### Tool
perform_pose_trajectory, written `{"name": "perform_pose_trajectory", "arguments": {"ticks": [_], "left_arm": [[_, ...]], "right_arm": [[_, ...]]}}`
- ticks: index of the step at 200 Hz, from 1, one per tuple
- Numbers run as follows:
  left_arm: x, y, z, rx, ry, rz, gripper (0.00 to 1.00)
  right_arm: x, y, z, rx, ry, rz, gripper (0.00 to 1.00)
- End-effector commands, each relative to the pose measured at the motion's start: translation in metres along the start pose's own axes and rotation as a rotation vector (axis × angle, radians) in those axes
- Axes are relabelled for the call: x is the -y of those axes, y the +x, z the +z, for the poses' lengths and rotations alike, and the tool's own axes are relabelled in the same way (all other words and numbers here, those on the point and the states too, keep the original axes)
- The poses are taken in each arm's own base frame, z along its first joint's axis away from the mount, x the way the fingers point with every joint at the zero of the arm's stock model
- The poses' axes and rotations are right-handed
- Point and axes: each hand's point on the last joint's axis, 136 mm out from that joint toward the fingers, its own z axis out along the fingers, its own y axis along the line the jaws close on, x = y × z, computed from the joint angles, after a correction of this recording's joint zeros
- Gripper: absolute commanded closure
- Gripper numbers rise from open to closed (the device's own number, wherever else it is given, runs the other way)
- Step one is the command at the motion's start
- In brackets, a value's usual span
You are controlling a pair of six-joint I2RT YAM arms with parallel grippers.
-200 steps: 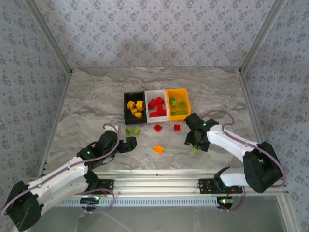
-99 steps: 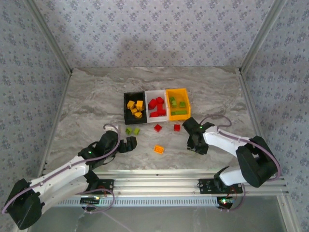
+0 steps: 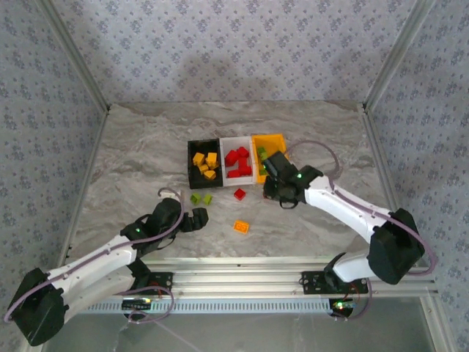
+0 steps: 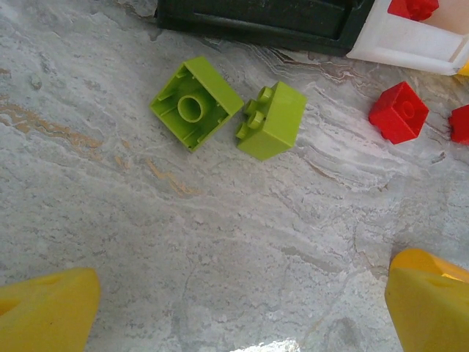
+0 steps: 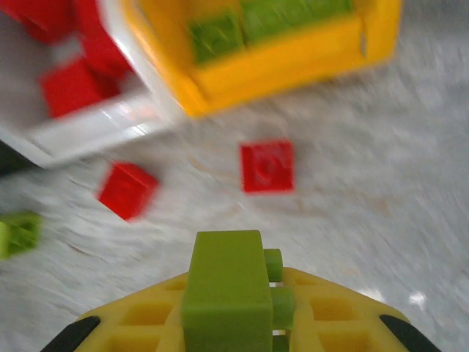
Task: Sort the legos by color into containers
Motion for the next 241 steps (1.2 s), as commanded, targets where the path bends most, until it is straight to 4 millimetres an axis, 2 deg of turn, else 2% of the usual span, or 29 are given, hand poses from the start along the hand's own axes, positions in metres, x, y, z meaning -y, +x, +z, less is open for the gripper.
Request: {"name": "perform_pose_trajectory", "arguments": {"ticks": [1, 9, 13, 25, 30, 54, 85, 110, 127, 148, 168, 194, 219, 222, 241], "left_arm": [[0.007, -0.008, -0.003, 0.024, 0.019, -0.013, 0.0], [0.007, -0.009, -0.004, 0.026, 0.019, -0.015, 0.0], [0.006, -0.009, -0.004, 0.026, 0.018, -0.016, 0.0], [0.006, -0.008, -0.005, 0.026, 0.018, -0.019, 0.0], [0.006, -0.009, -0.006, 0.028, 0.017, -0.02, 0.0], [0.003, -0.009, -0.01, 0.036, 0.014, -0.02, 0.0], [0.002, -0.01, -0.015, 0.047, 0.013, -0.02, 0.0], [0.002, -0.011, -0.018, 0.055, 0.018, -0.017, 0.0], [0.002, -0.012, -0.018, 0.056, 0.019, -0.011, 0.0], [0.005, -0.014, -0.02, 0.056, 0.027, -0.002, 0.0], [0.012, -0.018, -0.022, 0.059, 0.042, 0.025, 0.0], [0.03, -0.024, -0.023, 0.041, 0.091, 0.077, 0.0], [0.051, -0.018, -0.013, -0.025, 0.113, 0.162, 0.0], [0.054, -0.017, -0.011, -0.034, 0.113, 0.176, 0.01], [0.073, -0.002, 0.002, -0.095, 0.103, 0.273, 0.01]], "right_arm": [[-0.006, -0.039, 0.007, 0.082, 0.038, -0.023, 0.79], [-0.002, -0.049, 0.015, 0.098, 0.06, -0.021, 0.79], [-0.008, -0.064, 0.012, 0.131, 0.057, -0.016, 0.79], [-0.003, -0.079, 0.02, 0.15, 0.097, -0.022, 0.79], [-0.008, -0.092, 0.022, 0.182, 0.091, -0.019, 0.78], [-0.008, -0.116, 0.041, 0.2, 0.138, -0.037, 0.77], [-0.003, -0.128, 0.068, 0.171, 0.186, -0.022, 0.73], [-0.003, -0.131, 0.081, 0.148, 0.185, 0.0, 0.62], [-0.007, -0.134, 0.082, 0.157, 0.168, 0.012, 0.52], [-0.015, -0.14, 0.069, 0.191, 0.13, 0.016, 0.42], [-0.023, -0.137, 0.049, 0.221, 0.086, 0.011, 0.4], [-0.029, -0.117, 0.024, 0.253, 0.024, 0.005, 0.37], [-0.018, -0.089, 0.011, 0.253, 0.007, 0.013, 0.36], [-0.011, -0.077, 0.017, 0.232, 0.023, 0.011, 0.36], [0.006, -0.051, 0.016, 0.214, 0.026, 0.023, 0.35]]}}
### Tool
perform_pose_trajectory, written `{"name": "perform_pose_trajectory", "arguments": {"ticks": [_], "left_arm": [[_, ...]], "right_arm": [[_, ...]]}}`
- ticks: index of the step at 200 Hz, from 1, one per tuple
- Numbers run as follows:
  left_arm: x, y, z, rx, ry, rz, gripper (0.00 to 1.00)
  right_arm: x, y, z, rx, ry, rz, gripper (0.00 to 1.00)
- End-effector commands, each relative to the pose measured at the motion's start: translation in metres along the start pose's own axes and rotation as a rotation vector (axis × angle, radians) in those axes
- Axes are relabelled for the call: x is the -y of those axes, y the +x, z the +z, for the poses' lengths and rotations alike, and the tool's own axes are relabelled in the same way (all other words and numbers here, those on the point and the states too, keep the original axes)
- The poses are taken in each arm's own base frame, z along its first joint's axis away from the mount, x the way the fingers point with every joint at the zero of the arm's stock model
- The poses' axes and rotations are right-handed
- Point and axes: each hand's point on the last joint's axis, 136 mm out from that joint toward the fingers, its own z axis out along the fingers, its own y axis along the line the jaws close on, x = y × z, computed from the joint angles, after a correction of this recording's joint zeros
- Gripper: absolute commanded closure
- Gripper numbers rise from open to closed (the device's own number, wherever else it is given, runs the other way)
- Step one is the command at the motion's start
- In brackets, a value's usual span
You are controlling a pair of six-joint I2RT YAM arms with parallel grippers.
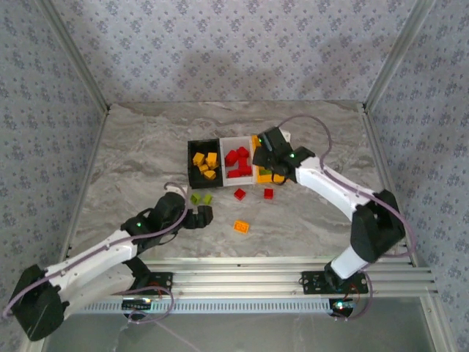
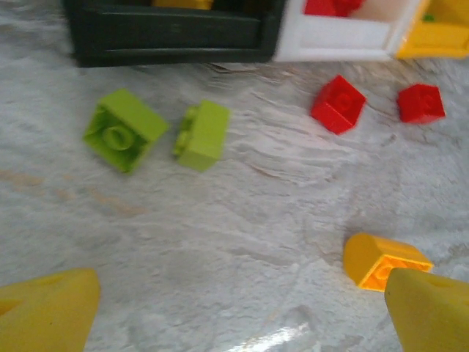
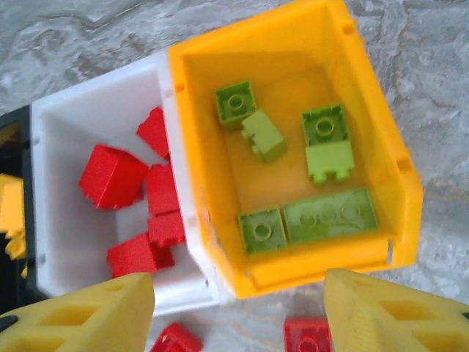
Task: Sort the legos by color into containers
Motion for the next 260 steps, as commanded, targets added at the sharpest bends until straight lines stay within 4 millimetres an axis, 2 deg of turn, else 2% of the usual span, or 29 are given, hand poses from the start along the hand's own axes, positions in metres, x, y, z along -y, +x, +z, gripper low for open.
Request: {"name": "perform_pose_trajectory", "arguments": {"ticks": [1, 19, 49, 100, 150, 183, 218, 243, 260], "left_arm": [[0.036, 0.002, 0.011, -0.047, 0.047, 0.139, 0.01], [0.058, 0.01, 0.025, -0.091, 0.047, 0.225, 0.01], [0.089, 0.027, 0.049, -0.158, 0.042, 0.357, 0.02], [0.095, 0.053, 0.084, -0.267, -0.03, 0.452, 0.07], [0.087, 0.07, 0.107, -0.323, -0.078, 0.486, 0.17], [0.089, 0.075, 0.113, -0.337, -0.065, 0.492, 0.3], [0.088, 0.075, 0.111, -0.334, -0.062, 0.487, 0.49], [0.087, 0.065, 0.101, -0.296, -0.074, 0.484, 0.55], [0.088, 0.046, 0.086, -0.232, -0.086, 0.482, 0.56]], "right_arm": [[0.024, 0.032, -0.002, -0.031, 0.034, 0.033, 0.35], [0.039, 0.051, -0.009, -0.041, 0.031, 0.05, 0.35], [0.059, 0.069, -0.022, -0.033, 0.034, 0.071, 0.34], [0.083, 0.082, -0.039, -0.004, 0.028, 0.109, 0.32], [0.09, 0.078, -0.049, 0.032, 0.008, 0.131, 0.31], [0.092, 0.077, -0.05, 0.039, 0.007, 0.142, 0.3], [0.094, 0.077, -0.048, 0.041, 0.007, 0.153, 0.3], [0.093, 0.077, -0.047, 0.041, 0.0, 0.162, 0.3], [0.092, 0.078, -0.047, 0.038, -0.004, 0.164, 0.3]]}}
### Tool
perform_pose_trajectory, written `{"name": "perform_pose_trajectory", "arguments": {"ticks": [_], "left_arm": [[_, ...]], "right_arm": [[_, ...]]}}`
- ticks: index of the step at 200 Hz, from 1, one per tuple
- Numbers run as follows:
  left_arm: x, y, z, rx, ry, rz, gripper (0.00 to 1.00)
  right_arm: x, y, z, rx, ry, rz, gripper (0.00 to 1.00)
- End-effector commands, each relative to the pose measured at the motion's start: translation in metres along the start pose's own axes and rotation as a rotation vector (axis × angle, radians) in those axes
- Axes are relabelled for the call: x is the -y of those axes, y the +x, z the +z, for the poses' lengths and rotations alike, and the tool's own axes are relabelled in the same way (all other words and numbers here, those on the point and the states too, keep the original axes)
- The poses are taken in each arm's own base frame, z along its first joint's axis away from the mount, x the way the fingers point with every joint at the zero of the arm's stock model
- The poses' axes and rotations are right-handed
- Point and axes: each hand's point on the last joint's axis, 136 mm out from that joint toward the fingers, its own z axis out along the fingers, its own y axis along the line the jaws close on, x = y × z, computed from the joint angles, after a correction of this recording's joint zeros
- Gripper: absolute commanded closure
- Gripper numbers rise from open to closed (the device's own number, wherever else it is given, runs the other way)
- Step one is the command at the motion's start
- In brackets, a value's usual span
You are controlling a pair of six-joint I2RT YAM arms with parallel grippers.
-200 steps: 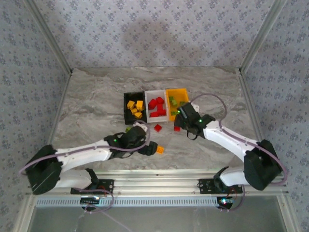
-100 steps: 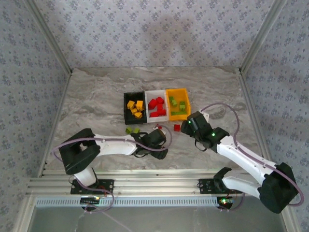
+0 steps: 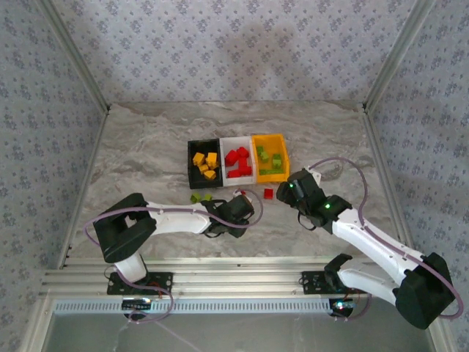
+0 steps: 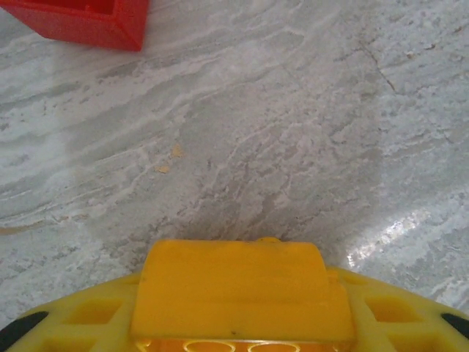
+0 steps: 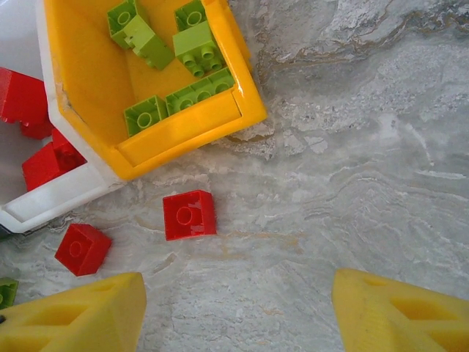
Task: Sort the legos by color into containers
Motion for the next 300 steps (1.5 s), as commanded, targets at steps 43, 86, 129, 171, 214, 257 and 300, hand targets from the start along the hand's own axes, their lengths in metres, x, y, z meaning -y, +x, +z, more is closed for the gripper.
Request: {"name": "perform_pose_trajectory", "arguments": {"ticks": [43, 86, 129, 171, 214, 257, 300], "left_arm": [[-0.057, -0.06, -0.08, 0.243, -0.058, -0.138, 0.55], [-0.131, -0.118, -0.098, 0.366, -0.126, -0.338, 0.52], [-0.174, -0.155, -0.07, 0.338, -0.201, -0.413, 0.52], [-0.204, -0.159, -0.047, 0.286, -0.241, -0.474, 0.47], [-0.2, -0.17, -0.048, 0.294, -0.191, -0.486, 0.17], [-0.174, -0.19, -0.1, 0.417, -0.06, -0.489, 0.07], [-0.134, -0.168, -0.147, 0.507, 0.075, -0.468, 0.0]], "right_arm": [[0.004, -0.001, 0.003, 0.015, 0.013, 0.033, 0.3], [0.003, 0.001, 0.008, 0.006, 0.023, 0.034, 0.3], [0.002, 0.003, 0.007, -0.01, 0.027, 0.03, 0.3], [0.003, 0.008, 0.005, -0.024, 0.02, 0.026, 0.3], [0.001, 0.012, 0.008, -0.04, 0.006, 0.021, 0.29], [-0.003, 0.016, 0.017, -0.064, 0.01, 0.005, 0.29], [-0.017, 0.027, 0.045, -0.135, 0.012, -0.058, 0.28]]}}
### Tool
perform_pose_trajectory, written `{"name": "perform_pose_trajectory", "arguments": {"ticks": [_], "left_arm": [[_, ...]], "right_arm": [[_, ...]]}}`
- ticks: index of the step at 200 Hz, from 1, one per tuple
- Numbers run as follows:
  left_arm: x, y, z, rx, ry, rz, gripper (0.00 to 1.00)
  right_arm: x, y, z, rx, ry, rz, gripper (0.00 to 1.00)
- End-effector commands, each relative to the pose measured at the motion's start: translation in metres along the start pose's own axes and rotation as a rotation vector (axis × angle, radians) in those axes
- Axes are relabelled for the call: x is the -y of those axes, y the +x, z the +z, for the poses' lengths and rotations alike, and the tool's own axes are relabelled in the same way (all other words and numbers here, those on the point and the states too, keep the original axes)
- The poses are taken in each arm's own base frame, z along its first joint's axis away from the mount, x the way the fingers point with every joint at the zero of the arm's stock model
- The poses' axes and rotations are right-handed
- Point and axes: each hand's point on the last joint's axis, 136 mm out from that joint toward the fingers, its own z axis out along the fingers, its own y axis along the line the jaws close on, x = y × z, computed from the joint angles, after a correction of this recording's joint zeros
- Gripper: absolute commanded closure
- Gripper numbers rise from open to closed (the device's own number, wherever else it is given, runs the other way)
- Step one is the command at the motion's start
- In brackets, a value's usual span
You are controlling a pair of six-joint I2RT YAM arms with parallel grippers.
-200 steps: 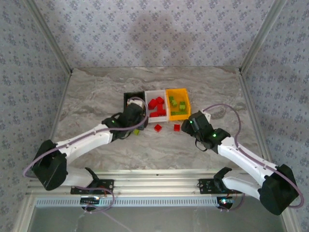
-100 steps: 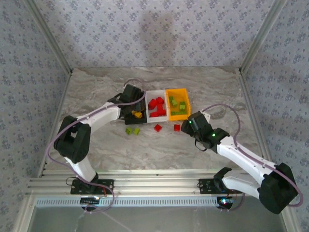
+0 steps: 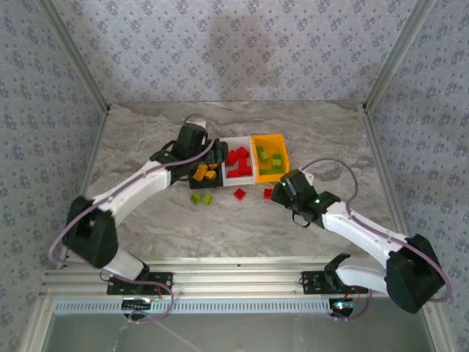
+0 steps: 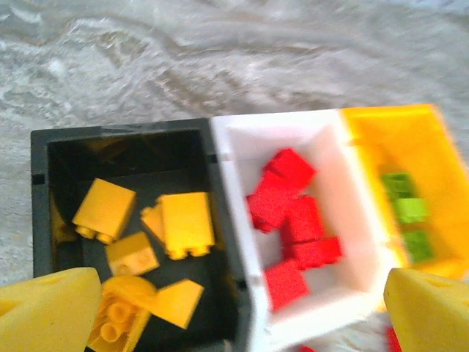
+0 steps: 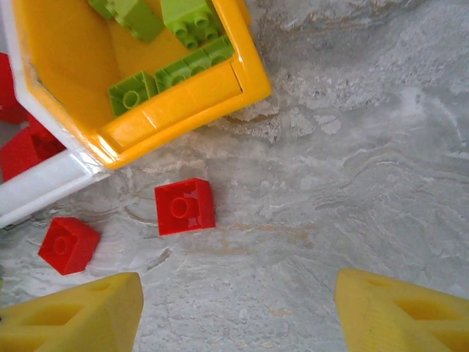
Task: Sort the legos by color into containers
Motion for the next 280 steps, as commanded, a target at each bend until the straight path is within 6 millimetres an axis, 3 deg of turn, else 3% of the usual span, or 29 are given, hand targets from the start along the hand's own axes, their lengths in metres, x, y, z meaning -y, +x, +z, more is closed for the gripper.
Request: {"name": "perform_pose_trajectory", "arguments": {"ticks": [1, 32, 79, 115, 144, 173, 194, 240, 254, 275, 280], "left_arm": [[0.019, 0.01, -0.032, 0.025, 0.107, -0.024, 0.0], [0.012, 0.051, -0.061, 0.019, 0.137, -0.035, 0.0], [-0.035, 0.117, -0.086, -0.015, 0.085, -0.112, 0.01], [-0.06, 0.136, -0.101, 0.014, 0.053, -0.158, 0.0], [-0.072, 0.146, -0.101, 0.021, 0.026, -0.185, 0.0], [-0.078, 0.147, -0.101, 0.016, -0.009, -0.167, 0.0], [-0.083, 0.148, -0.102, 0.026, -0.032, -0.167, 0.0], [-0.089, 0.149, -0.103, 0.045, -0.043, -0.167, 0.0], [-0.089, 0.15, -0.102, 0.044, -0.046, -0.167, 0.0], [-0.091, 0.152, -0.102, 0.039, -0.053, -0.168, 0.01], [-0.092, 0.153, -0.102, 0.037, -0.056, -0.17, 0.0]], "right_arm": [[-0.015, 0.002, 0.013, -0.033, -0.019, -0.05, 0.28], [-0.026, -0.002, 0.037, -0.05, 0.018, -0.103, 0.28], [-0.037, -0.002, 0.071, -0.089, 0.07, -0.151, 0.31], [-0.031, 0.005, 0.089, -0.123, 0.139, -0.164, 0.36], [-0.028, 0.009, 0.097, -0.137, 0.161, -0.174, 0.47], [-0.037, 0.01, 0.092, -0.128, 0.136, -0.205, 0.64], [-0.054, 0.007, 0.077, -0.106, 0.085, -0.233, 0.71], [-0.115, -0.019, 0.026, 0.002, -0.076, -0.286, 0.72], [-0.126, -0.031, 0.023, 0.021, -0.086, -0.285, 0.71], [-0.137, -0.046, 0.034, 0.029, -0.071, -0.286, 0.7], [-0.148, -0.055, 0.034, 0.043, -0.085, -0.28, 0.7]]}}
